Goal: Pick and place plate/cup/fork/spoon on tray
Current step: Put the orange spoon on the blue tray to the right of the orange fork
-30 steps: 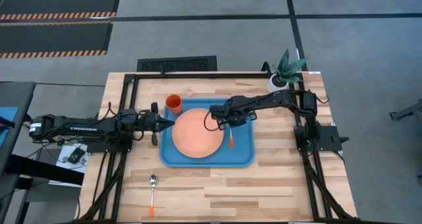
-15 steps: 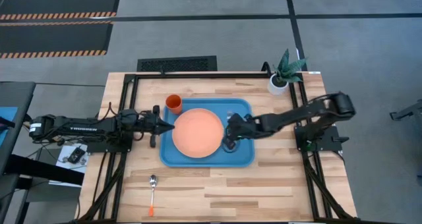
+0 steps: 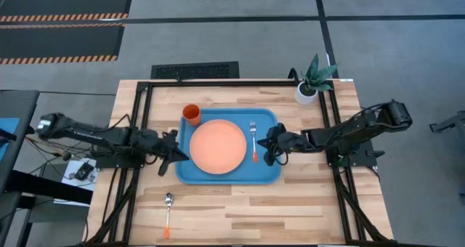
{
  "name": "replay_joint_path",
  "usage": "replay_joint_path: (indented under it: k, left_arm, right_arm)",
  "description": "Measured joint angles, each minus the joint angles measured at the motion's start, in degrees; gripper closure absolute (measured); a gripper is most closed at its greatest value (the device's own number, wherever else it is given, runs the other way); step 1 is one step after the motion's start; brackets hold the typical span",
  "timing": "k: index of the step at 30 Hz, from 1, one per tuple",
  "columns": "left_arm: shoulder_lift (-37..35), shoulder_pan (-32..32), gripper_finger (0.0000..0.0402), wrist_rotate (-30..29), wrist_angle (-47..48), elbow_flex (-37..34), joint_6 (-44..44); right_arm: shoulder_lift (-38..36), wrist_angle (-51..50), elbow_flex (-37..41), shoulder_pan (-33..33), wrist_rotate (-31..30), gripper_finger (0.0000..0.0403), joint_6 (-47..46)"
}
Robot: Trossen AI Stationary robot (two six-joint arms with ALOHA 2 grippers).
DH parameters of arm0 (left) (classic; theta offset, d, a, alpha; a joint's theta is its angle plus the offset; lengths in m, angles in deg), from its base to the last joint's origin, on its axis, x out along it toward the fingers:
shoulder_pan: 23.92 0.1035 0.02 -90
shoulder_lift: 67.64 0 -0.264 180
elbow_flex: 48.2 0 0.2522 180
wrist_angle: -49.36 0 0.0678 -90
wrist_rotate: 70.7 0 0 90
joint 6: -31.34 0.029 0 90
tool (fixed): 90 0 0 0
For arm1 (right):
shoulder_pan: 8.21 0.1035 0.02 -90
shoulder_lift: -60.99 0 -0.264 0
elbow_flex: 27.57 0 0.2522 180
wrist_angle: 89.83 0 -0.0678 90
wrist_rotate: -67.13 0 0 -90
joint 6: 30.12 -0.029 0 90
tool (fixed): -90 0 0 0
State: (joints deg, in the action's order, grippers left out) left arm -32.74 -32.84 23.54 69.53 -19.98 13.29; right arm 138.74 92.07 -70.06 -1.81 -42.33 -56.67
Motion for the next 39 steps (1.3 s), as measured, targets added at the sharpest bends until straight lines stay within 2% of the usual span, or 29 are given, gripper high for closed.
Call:
replay_joint_path:
  k: [4, 7, 11, 16, 21, 27, 34, 39]
  left_arm:
    - [0.55, -8.99, 0.0401, -3.48, 13.98, 5.11, -11.04]
    - [1.88, -15.83, 0.0402, -2.33, 20.66, 7.09, -21.01]
    - [5.14, -24.69, 0.0395, 1.46, 21.3, 7.38, -32.59]
    - [10.22, -32.43, 0.0358, 0.36, 20.2, 7.38, -43.04]
    - [15.03, -34.57, 0.0301, -4.62, 17.91, 7.36, -45.43]
    - [20.51, -34.54, 0.0255, -4.35, 16.22, 6.43, -45.98]
    - [25.67, -34.52, 0.0237, -4.03, 8.66, 5.85, -42.05]
    - [29.9, -34.52, 0.0237, -4.05, 7.71, 5.85, -40.88]
  right_arm:
    - [0.09, 0.46, 0.62, 0.12, 0.09, 0.0394, 0.22]
    - [0.31, 0.64, 0.81, 0.76, 0.02, 0.0394, 0.78]
    - [0.28, 0.91, 0.84, 1.99, 0.01, 0.0392, 1.54]
    - [0.28, 1.83, 0.84, 3.4, -0.2, 0.0393, 1.54]
    - [0.28, 2.6, 0.84, 4.56, -0.48, 0.0392, 1.58]
    - [0.31, 3.08, 0.84, 4.87, -0.61, 0.0393, 1.67]
    - [0.28, 3.12, 0.84, 4.84, -0.68, 0.0392, 1.7]
    - [0.31, 3.02, 0.81, 4.84, -1.48, 0.0392, 1.69]
